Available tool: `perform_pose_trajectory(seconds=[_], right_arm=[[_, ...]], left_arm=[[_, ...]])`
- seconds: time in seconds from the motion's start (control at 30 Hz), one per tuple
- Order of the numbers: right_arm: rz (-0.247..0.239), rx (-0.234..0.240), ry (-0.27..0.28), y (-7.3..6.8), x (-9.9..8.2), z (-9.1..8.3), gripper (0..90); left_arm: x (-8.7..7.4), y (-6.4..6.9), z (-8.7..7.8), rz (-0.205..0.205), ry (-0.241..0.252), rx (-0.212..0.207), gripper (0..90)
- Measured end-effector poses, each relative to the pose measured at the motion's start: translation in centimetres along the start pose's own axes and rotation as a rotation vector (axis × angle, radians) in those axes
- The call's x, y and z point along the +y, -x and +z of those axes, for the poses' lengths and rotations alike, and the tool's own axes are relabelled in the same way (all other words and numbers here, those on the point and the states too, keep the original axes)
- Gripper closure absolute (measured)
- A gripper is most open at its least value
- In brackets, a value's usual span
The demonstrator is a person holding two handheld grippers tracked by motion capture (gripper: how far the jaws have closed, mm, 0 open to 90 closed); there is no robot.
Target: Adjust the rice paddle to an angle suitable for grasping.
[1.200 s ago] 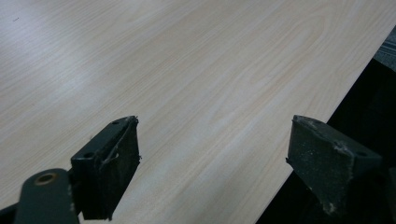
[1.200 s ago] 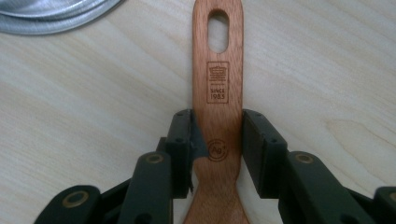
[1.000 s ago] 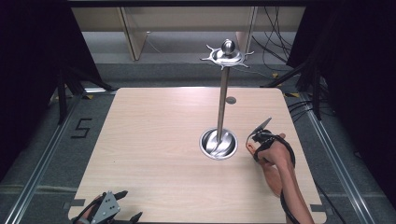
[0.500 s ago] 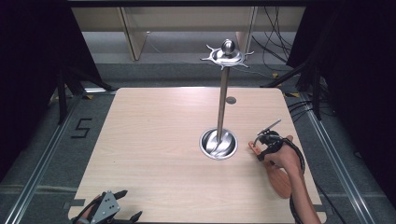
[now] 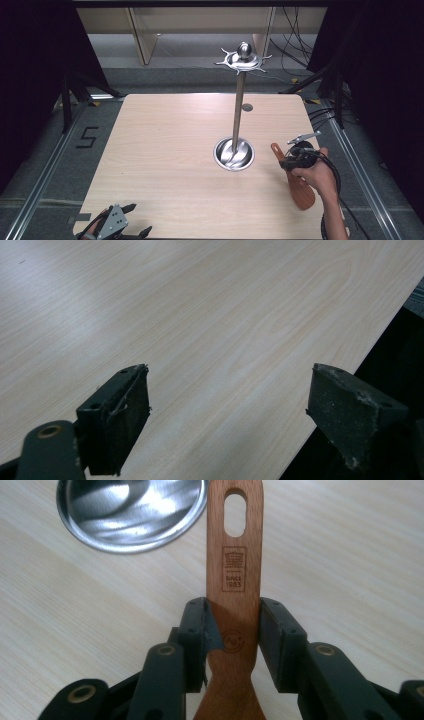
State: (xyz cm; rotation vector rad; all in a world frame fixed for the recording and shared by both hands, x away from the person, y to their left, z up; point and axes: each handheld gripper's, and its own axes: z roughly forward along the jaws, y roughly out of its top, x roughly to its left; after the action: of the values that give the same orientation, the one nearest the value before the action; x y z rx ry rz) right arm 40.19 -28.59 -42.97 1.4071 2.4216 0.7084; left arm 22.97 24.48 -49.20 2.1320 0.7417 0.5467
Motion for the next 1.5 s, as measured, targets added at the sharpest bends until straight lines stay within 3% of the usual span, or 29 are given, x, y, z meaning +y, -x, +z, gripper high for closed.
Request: perform_pose_trajectory(seconds=[0.07, 0.13, 0.17, 0.2, 0.27, 0.3, 0.33, 0.37, 0.47, 0.5, 0.6, 0.63, 0.67, 0.73, 0.77, 0.8, 0.87, 0.93, 0.97, 1.03, 1.13, 1.2, 1.23, 1.33, 1.43, 1.47, 1.5], right_arm=[[-0.027, -0.022, 0.027, 0.0, -0.2, -0.7, 66.2], [-0.003, -0.014, 0.05, -0.1, -0.5, -1.3, 66.2], [-0.003, -0.014, 0.05, -0.1, -0.5, -1.3, 66.2], [-0.032, -0.014, 0.08, 0.1, -0.7, -1.8, 66.2], [-0.016, -0.005, 0.083, 0.1, -0.9, -2.0, 66.9], [-0.057, -0.021, 0.119, 0.7, -1.1, -2.5, 67.0], [-0.044, -0.005, 0.115, 0.7, -1.3, -2.7, 67.0], [-0.041, -0.007, 0.123, 0.7, -1.4, -2.9, 67.0], [-0.043, -0.021, 0.136, 1.1, -1.8, -3.2, 67.0], [-0.003, -0.02, 0.144, 1.2, -2.1, -3.6, 67.0], [-0.014, -0.013, 0.164, 1.5, -2.4, -4.1, 67.0], [-0.02, -0.015, 0.17, 1.6, -2.4, -4.1, 67.0], [0.004, -0.006, 0.175, 1.4, -2.4, -4.4, 67.0], [-0.019, -0.015, 0.197, 1.6, -2.5, -4.5, 67.0], [0.008, 0.002, 0.21, 1.4, -2.4, -5.1, 67.0], [-0.012, 0.0, 0.23, 1.6, -2.3, -5.2, 67.0], [-0.023, 0.007, 0.266, 1.6, -2.3, -5.7, 67.0], [-0.002, 0.027, 0.278, 1.5, -2.2, -6.1, 67.0], [0.013, 0.027, 0.301, 1.5, -2.1, -6.3, 67.0], [-0.01, 0.038, 0.323, 1.6, -2.1, -6.5, 67.0], [0.028, 0.068, 0.344, 1.3, -2.0, -6.6, 67.0], [0.015, 0.061, 0.359, 1.2, -1.8, -6.9, 67.0], [0.01, 0.063, 0.398, 0.9, -1.6, -7.1, 67.0], [-0.023, 0.082, 0.412, 0.6, -1.2, -7.5, 67.0], [-0.01, 0.102, 0.453, 0.2, -0.9, -7.6, 67.0], [-0.01, 0.102, 0.453, 0.2, -0.9, -7.6, 67.0], [-0.042, 0.107, 0.441, 0.1, -0.7, -8.0, 67.0]], left_arm=[[0.0, 0.2, 0.0, -0.01, 0.012, -0.016, 16.3], [0.0, 0.3, 0.0, -0.027, 0.021, -0.009, 16.3], [0.0, 0.3, 0.0, -0.027, 0.021, -0.009, 16.3], [0.0, 0.1, -0.1, 0.001, 0.007, -0.002, 16.3], [0.0, 0.2, -0.1, -0.018, 0.015, -0.011, 16.3], [0.0, 0.2, -0.1, -0.03, -0.006, -0.005, 16.3], [0.0, 0.2, -0.1, -0.03, -0.006, -0.005, 16.3], [0.0, 0.3, -0.1, -0.034, -0.001, -0.021, 16.3], [0.0, 0.2, 0.0, -0.018, 0.014, -0.017, 16.3], [0.0, 0.3, 0.0, -0.028, 0.003, -0.02, 16.3], [0.0, 0.3, 0.0, -0.032, 0.001, -0.021, 16.3], [0.0, 0.1, 0.0, -0.007, 0.0, -0.006, 16.3], [0.0, 0.1, 0.0, -0.007, 0.0, -0.006, 16.3], [0.0, 0.3, 0.0, -0.029, 0.002, -0.021, 16.3], [0.0, 0.4, 0.0, -0.046, 0.003, -0.014, 16.3], [0.0, 0.2, -0.1, -0.026, -0.009, -0.004, 16.3], [0.0, 0.2, -0.1, -0.026, -0.004, -0.006, 16.3], [0.0, 0.4, 0.0, -0.039, 0.015, -0.007, 16.3], [0.0, 0.2, -0.1, -0.016, 0.011, -0.011, 16.3], [0.0, 0.2, -0.1, -0.016, 0.008, -0.012, 16.3], [0.0, 0.4, 0.0, -0.048, 0.006, -0.014, 16.3], [0.0, 0.3, 0.0, -0.041, 0.007, -0.012, 16.3], [0.0, 0.3, -0.1, -0.03, 0.018, -0.01, 16.3], [0.1, 0.1, -0.2, -0.015, 0.015, -0.011, 16.3], [0.1, 0.0, -0.2, 0.0, 0.009, 0.001, 16.3], [0.1, 0.0, -0.2, 0.0, 0.009, 0.001, 16.3], [0.2, 0.0, -0.2, 0.005, -0.004, -0.006, 16.3]])
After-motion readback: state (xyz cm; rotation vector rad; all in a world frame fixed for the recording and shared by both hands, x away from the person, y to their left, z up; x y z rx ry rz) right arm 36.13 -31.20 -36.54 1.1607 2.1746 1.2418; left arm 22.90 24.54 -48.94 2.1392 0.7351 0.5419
